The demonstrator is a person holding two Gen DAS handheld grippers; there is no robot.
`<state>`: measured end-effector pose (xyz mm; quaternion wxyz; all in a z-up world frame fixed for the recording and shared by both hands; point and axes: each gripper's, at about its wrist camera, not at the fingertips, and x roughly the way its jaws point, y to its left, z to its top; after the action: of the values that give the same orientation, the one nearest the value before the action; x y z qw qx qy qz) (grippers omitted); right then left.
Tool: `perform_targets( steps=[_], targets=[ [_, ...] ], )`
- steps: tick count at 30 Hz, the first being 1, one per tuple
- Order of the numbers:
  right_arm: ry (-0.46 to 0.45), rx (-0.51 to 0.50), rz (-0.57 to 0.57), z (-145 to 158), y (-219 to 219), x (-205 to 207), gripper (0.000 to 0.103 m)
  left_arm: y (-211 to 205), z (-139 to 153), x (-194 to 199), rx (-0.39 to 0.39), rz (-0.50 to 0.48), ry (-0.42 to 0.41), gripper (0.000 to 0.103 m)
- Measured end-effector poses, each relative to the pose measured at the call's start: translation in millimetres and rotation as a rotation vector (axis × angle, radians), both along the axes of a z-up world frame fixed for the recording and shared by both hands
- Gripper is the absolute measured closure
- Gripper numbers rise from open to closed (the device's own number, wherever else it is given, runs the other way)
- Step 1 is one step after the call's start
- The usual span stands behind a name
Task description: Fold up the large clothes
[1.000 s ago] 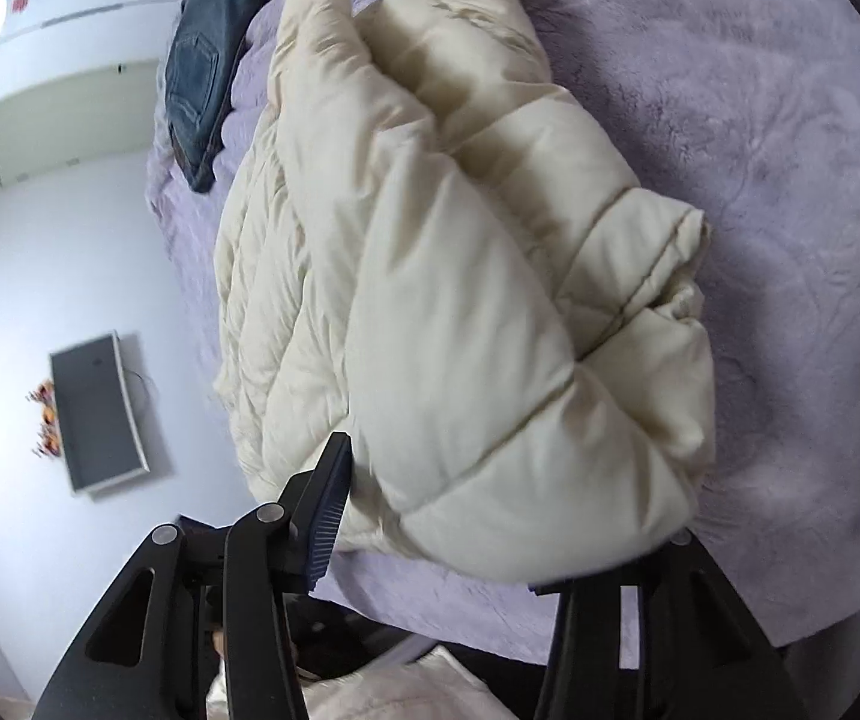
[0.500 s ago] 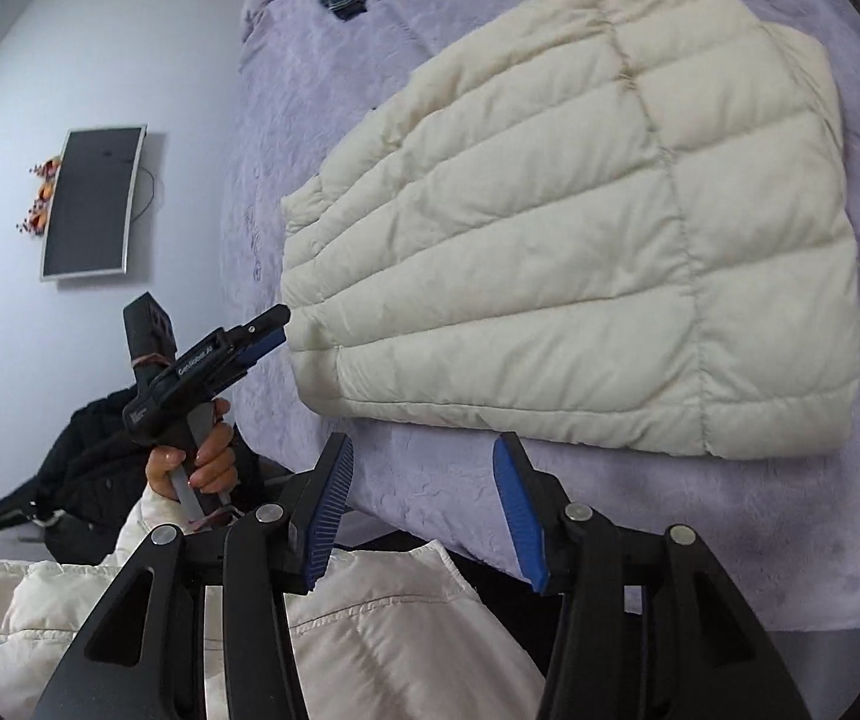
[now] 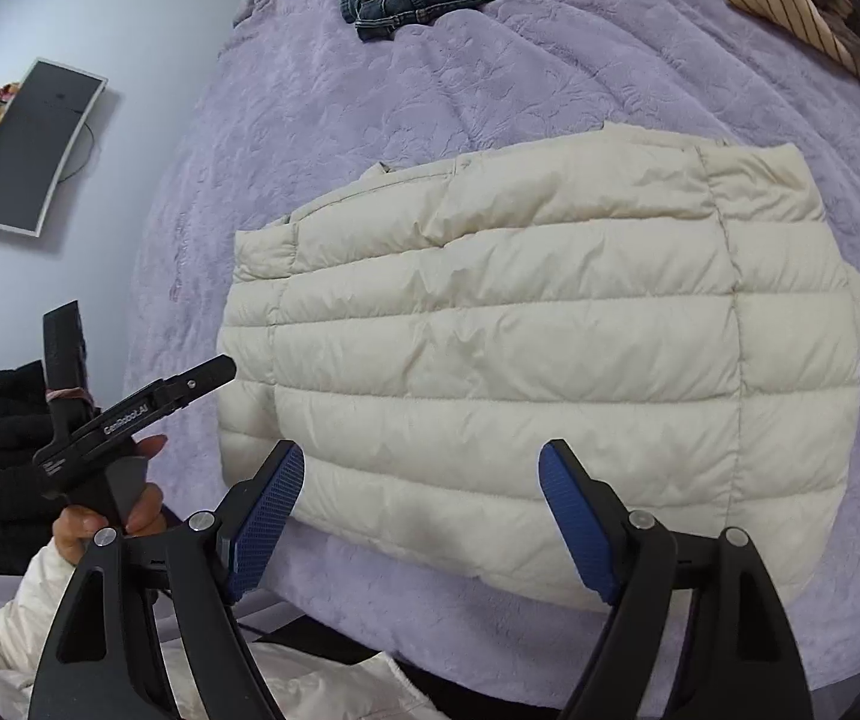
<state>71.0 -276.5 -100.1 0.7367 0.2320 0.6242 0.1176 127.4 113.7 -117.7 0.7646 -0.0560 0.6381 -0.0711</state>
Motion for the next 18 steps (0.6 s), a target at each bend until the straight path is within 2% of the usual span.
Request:
perform_targets(
  steps=[5, 12, 14, 15, 16, 18],
  targets=[
    [0.027, -0.04, -0.023, -5, 11, 11, 0.02, 11, -10, 3, 0.007, 0.031, 0.024, 0.0],
    [0.033, -0.087, -0.063, -9, 11, 15, 0.022, 23, -19, 3, -0.085, 0.02, 0.05, 0.0],
    [0.03, -0.106, -0.079, -9, 9, 16, 0.042, 31, -22, 4, -0.136, 0.038, 0.056, 0.0],
    [0.034, -0.119, -0.082, -10, 8, 17, 0.064, 37, -24, 6, -0.165, 0.049, 0.062, 0.0],
    [0.038, -0.127, -0.083, -12, 8, 19, 0.082, 43, -27, 7, -0.194, 0.059, 0.072, 0.0],
    [0.033, -0.129, -0.082, -16, 7, 21, 0.087, 51, -33, 10, -0.243, 0.071, 0.094, 0.0]
  ],
)
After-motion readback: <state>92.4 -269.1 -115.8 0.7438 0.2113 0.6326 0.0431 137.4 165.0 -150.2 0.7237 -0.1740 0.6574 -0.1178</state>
